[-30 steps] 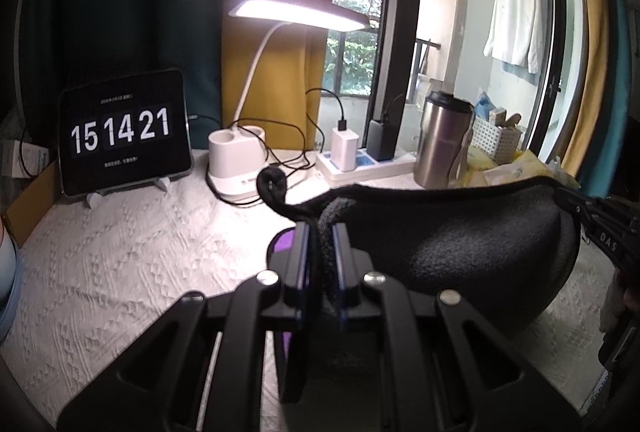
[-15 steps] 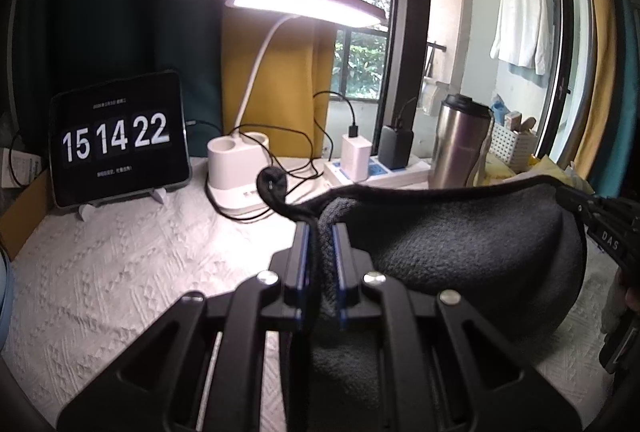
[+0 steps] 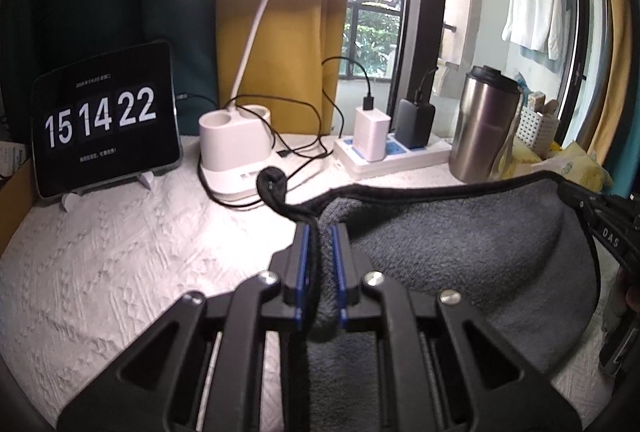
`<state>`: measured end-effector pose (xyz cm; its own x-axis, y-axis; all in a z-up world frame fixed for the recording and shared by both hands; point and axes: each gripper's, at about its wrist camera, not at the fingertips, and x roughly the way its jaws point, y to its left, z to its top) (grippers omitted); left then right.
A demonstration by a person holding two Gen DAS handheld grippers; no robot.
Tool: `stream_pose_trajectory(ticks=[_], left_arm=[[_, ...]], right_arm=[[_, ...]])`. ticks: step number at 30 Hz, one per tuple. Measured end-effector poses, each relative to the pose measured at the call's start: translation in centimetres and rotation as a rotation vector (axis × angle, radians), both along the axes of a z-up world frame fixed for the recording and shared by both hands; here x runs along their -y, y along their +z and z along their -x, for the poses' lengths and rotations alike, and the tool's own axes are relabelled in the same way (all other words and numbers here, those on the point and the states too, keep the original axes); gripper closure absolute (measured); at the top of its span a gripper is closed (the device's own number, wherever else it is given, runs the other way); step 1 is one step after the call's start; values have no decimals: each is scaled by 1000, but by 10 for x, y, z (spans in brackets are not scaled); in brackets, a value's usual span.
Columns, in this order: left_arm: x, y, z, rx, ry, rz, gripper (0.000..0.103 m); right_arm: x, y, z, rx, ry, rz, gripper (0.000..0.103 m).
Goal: Fold towel
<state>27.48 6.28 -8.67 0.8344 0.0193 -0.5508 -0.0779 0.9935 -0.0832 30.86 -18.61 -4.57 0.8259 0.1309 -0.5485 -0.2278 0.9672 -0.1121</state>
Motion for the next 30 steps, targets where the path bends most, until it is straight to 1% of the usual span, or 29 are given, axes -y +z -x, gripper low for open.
stream_pose_trajectory(ticks=[12, 18, 22, 28, 30], left_arm=[[-4, -20, -24, -76, 5, 23, 91], [-9, -32, -33, -142, 9, 53, 90], [-11, -37, -39, -181, 17, 62, 87], [-13, -48, -49, -253, 30, 72, 86], [-13, -49, -51, -263, 40, 73, 82]], right_arm=[[-4, -21, -21, -50, -10, 20, 97], [-4, -29, -29, -96, -17, 30, 97], [-6, -35, -34, -134, -18, 45, 97], [-8, -42, -41, -184, -23, 65, 97], [-8, -45, -44, -199, -29, 69, 97]])
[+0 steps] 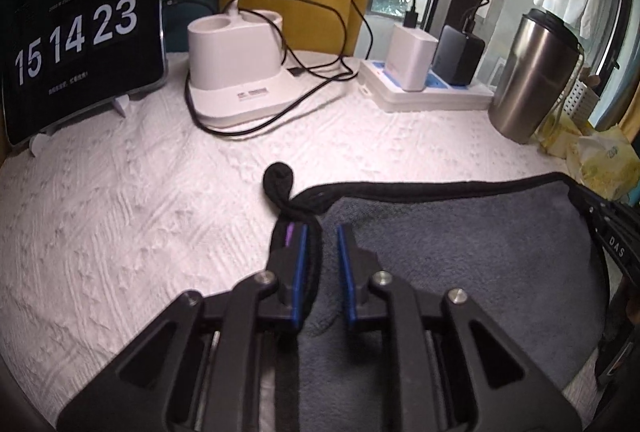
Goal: Fold towel
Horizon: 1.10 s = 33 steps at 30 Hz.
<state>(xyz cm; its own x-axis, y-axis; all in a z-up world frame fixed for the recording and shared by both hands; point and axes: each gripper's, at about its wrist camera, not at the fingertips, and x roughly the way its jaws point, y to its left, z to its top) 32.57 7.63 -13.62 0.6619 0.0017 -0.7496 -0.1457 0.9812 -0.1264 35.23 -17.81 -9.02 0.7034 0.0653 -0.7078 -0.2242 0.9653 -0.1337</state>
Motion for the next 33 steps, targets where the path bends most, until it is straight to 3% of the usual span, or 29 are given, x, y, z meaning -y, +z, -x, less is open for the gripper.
stream_pose_trajectory(ticks=[15, 19, 33], left_arm=[[-6, 2, -1, -4, 11, 28, 73], [-11, 5, 4, 4, 41, 29, 49], [-10, 14, 19, 22, 48, 9, 47]], right_arm=[[4, -16, -14, -105, -38, 29, 95], [3, -17, -16, -104, -45, 40, 90], [6, -11, -12, -75, -61, 29, 65]])
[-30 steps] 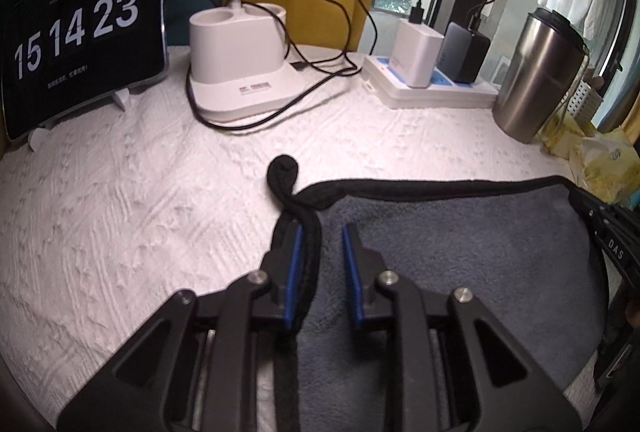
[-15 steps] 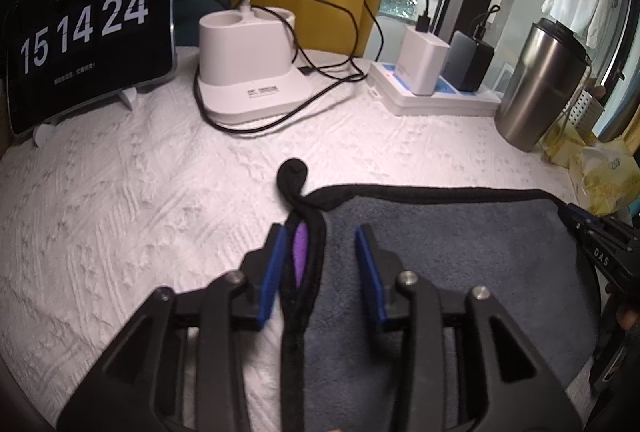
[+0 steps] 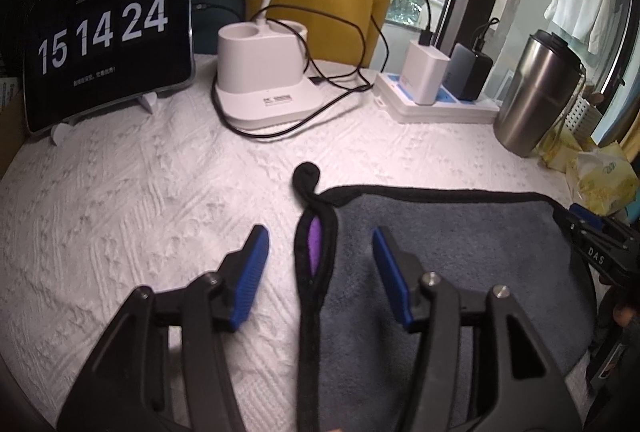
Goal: Fold towel
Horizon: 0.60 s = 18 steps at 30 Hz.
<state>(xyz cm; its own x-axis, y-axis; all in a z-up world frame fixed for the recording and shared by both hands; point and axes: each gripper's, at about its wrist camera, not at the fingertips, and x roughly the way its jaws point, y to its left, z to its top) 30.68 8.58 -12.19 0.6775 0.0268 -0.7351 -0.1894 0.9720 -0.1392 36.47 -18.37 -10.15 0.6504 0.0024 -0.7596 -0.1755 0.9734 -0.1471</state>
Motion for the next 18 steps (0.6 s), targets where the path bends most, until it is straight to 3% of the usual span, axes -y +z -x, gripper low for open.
stream_pose_trajectory(ticks=[18], left_arm=[[8, 18, 25, 34, -16, -18, 47]], right_arm=[[-4, 20, 30, 32, 24, -32, 59]])
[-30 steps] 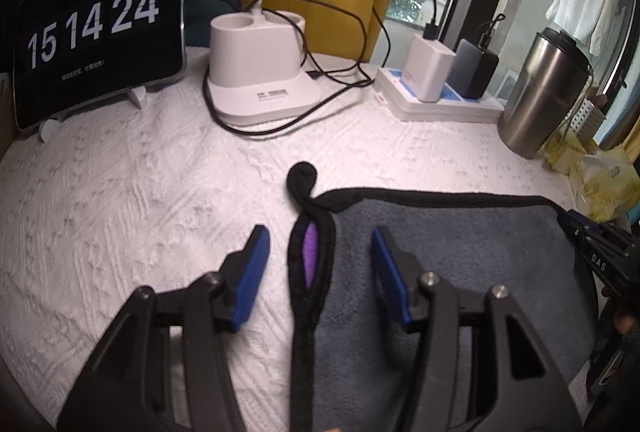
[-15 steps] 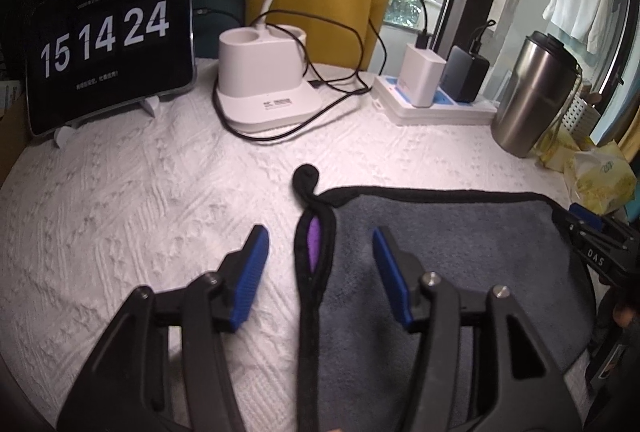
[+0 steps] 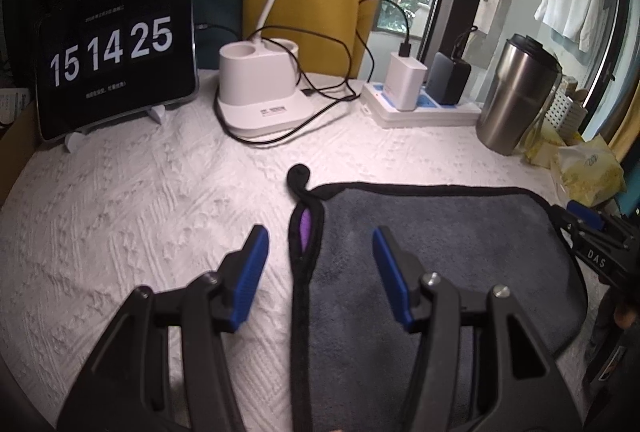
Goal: Fold towel
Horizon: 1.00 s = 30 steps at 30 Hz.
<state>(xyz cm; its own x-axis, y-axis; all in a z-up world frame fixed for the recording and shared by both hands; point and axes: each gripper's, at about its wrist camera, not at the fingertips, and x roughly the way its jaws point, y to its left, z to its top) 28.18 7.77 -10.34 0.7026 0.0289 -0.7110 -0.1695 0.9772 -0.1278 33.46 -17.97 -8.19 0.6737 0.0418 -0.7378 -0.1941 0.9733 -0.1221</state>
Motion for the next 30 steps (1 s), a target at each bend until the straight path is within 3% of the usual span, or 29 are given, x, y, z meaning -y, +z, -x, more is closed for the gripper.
stream_pose_trajectory(ticks=[30], left_arm=[[10, 21, 66, 49, -33, -2, 47]], right_arm=[[2, 35, 68, 62, -5, -15, 59]])
